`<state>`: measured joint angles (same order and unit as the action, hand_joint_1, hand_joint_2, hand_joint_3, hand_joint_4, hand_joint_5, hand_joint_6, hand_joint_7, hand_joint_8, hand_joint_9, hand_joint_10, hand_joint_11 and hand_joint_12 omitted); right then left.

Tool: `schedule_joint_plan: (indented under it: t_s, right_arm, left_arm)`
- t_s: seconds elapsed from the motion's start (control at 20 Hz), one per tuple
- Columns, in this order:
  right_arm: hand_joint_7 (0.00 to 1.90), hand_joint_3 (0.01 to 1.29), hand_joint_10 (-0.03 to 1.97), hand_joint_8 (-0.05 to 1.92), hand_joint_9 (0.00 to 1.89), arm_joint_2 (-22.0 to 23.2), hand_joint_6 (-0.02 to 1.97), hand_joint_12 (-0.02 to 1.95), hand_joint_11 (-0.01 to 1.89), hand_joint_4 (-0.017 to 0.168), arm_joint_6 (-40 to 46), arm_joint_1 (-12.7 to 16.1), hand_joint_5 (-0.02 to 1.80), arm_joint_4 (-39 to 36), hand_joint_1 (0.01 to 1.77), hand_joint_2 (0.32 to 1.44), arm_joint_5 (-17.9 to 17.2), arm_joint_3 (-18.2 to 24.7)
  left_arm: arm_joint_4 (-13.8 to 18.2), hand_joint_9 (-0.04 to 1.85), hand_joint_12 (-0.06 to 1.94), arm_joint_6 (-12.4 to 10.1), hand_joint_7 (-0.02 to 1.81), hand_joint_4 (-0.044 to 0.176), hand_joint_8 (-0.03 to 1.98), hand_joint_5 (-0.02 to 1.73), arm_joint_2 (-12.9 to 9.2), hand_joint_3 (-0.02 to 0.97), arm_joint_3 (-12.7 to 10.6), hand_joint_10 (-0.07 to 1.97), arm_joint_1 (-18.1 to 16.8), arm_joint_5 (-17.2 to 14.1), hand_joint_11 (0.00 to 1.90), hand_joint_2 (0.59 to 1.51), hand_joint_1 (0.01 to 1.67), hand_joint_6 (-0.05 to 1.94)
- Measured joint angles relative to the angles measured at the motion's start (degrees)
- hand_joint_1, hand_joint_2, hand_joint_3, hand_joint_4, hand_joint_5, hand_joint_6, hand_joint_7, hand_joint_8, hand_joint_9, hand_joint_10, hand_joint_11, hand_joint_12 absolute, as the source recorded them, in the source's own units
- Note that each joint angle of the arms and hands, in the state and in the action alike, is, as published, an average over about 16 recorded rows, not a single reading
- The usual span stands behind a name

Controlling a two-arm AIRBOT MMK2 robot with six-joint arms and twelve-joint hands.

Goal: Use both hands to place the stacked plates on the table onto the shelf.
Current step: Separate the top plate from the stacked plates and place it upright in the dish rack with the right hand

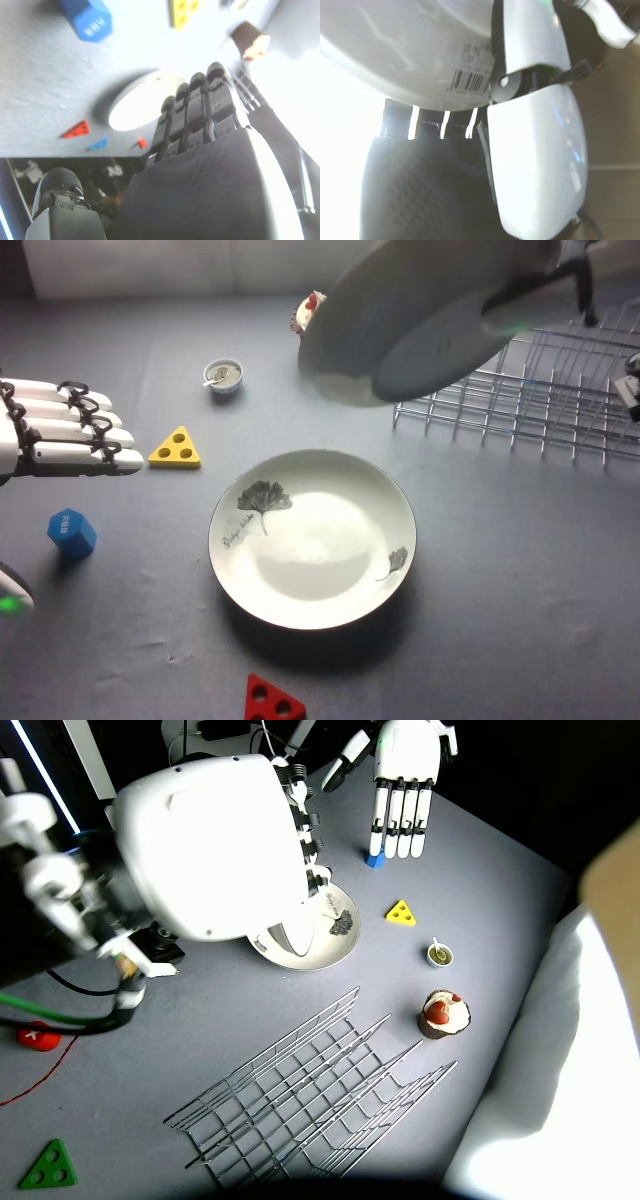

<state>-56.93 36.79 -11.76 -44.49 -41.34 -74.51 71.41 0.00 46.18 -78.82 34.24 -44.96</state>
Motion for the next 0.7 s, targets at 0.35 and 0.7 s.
schedule_joint_plan:
  t_s: [0.35,0.7]
  right_arm:
    - [1.23,0.01,0.54,0.33,1.21,1.69,0.79,1.36,0.97,-0.008,7.88,0.87,1.02,7.55,1.51,0.91,6.63,-2.72]
    - [1.22,0.01,0.48,0.35,1.22,2.37,0.76,1.35,0.98,-0.008,8.16,2.04,1.01,11.74,1.52,0.92,15.43,-4.59]
  left_arm:
    - [0.30,0.02,0.00,-0.01,0.03,0.003,0.01,0.02,-1.26,0.004,0.78,0.01,1.22,0.29,0.02,0.912,0.12,0.00]
    - [1.01,0.02,0.00,-0.01,0.03,0.003,0.01,0.03,-1.35,0.004,1.50,0.01,1.34,0.31,0.02,0.915,0.12,0.00]
